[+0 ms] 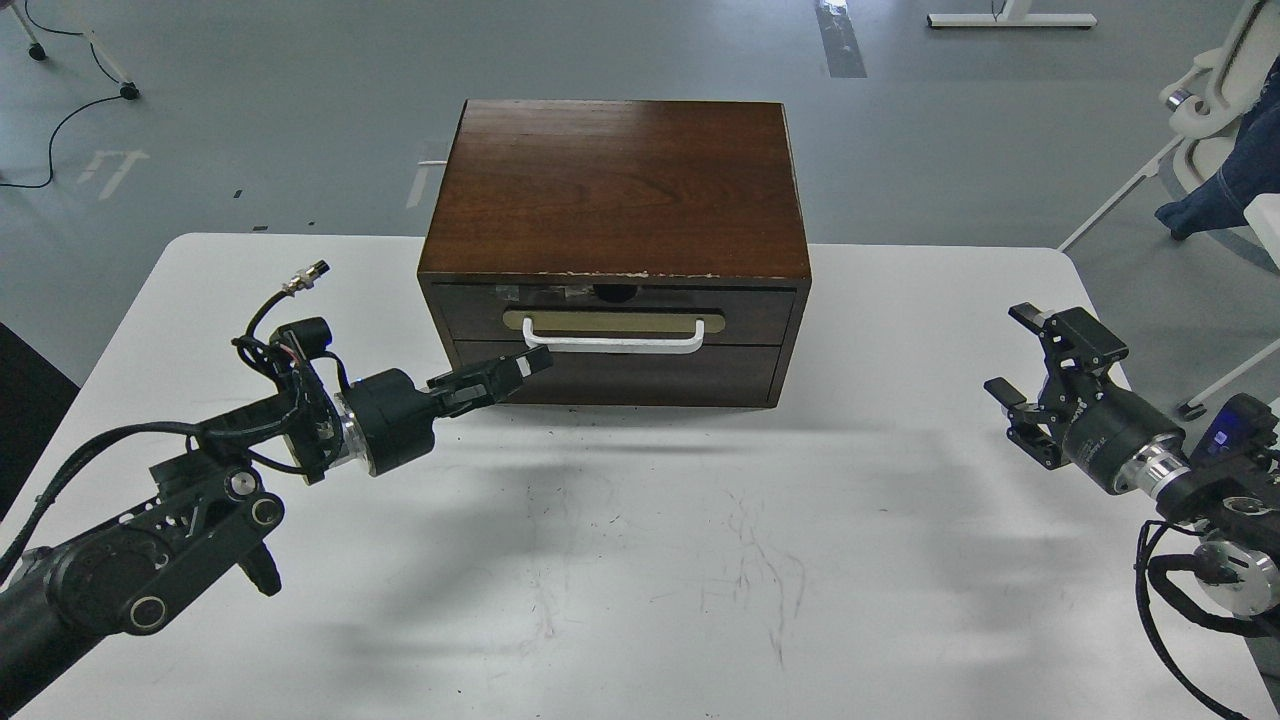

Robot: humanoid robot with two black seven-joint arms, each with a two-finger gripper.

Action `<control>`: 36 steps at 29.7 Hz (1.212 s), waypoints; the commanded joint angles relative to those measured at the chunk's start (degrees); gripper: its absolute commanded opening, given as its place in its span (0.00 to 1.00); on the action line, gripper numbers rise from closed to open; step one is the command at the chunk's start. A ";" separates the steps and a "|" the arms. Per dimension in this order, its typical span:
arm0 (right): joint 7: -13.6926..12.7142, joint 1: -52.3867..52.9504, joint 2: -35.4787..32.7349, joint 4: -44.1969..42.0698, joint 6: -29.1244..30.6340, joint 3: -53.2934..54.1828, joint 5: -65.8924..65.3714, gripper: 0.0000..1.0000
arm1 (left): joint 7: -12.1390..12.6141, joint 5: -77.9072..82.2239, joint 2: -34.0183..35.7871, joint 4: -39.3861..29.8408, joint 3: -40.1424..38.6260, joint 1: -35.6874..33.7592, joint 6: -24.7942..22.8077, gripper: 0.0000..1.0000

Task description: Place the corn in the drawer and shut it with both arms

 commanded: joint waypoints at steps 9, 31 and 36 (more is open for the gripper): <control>0.00 0.19 0.58 -0.04 -0.41 1.21 0.00 1.00 | -0.70 -16.67 7.64 -10.49 1.61 3.94 -6.56 0.92; 0.00 1.24 10.60 -3.47 -8.76 11.31 5.70 1.00 | 4.79 -63.27 12.39 -11.03 -14.20 16.50 -7.70 0.99; 0.00 2.21 10.60 -3.20 -7.79 11.14 12.83 1.00 | 6.47 -64.77 10.90 -7.78 -16.49 18.44 -12.94 0.99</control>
